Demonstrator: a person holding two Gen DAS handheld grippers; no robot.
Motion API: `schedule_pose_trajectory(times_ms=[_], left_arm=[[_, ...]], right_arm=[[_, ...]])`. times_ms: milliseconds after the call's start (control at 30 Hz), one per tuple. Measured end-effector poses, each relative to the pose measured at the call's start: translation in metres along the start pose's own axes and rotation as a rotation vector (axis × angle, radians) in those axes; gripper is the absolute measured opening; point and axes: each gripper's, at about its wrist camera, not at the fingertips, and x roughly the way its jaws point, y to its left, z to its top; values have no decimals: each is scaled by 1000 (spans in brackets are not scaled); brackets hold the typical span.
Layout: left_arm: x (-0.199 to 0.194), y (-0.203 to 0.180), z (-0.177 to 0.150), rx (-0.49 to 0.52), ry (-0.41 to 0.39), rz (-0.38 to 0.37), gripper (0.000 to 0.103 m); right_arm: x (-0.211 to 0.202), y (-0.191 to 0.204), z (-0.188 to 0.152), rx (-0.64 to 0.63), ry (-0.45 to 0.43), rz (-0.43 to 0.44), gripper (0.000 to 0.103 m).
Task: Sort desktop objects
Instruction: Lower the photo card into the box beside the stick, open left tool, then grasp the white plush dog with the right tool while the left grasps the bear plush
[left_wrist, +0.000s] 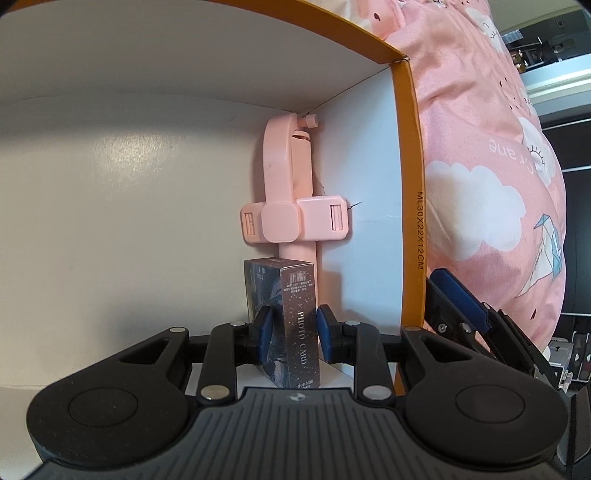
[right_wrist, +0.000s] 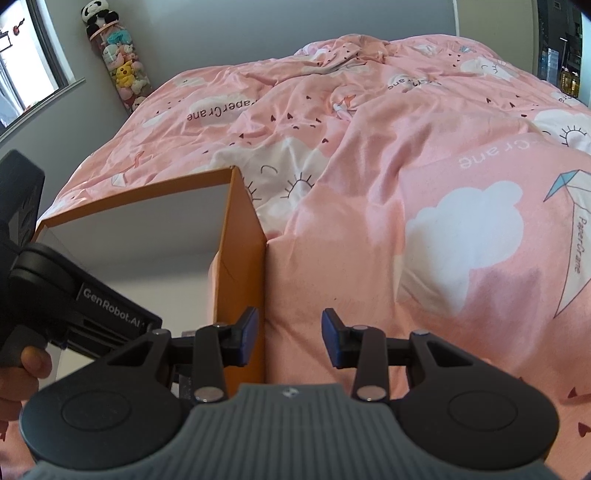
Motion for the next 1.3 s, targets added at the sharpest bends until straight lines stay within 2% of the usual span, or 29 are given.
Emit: schedule_pose_trajectory(times_ms=[200, 300, 500, 667, 767, 1033, 1167, 1300], left_arm=[[-8, 1, -5, 23, -14, 23, 30], [-18, -3, -12, 48, -52, 50, 30], [-59, -19, -38, 168, -187, 106, 30], [-95, -31, -74, 289, -351, 151, 30], [-111, -34, -97, 340, -409, 173, 30], [-142, -28, -154, 378, -576, 237, 30], [-144, -16, -175, 364, -580, 254, 30], [-137, 6, -190, 309, -538, 246, 30]], right_arm=[[-6, 5, -1, -41, 4, 3, 41], [-9, 6, -2, -52, 8, 0, 41], [-17, 8, -3, -69, 6, 3, 45], [-30, 14, -6, -92, -3, 4, 45], [-41, 19, -8, -115, -11, 13, 45], [-76, 40, -19, -166, -59, 57, 45], [-92, 44, -32, -168, -100, 138, 46], [-98, 48, -50, -205, -54, 167, 46]])
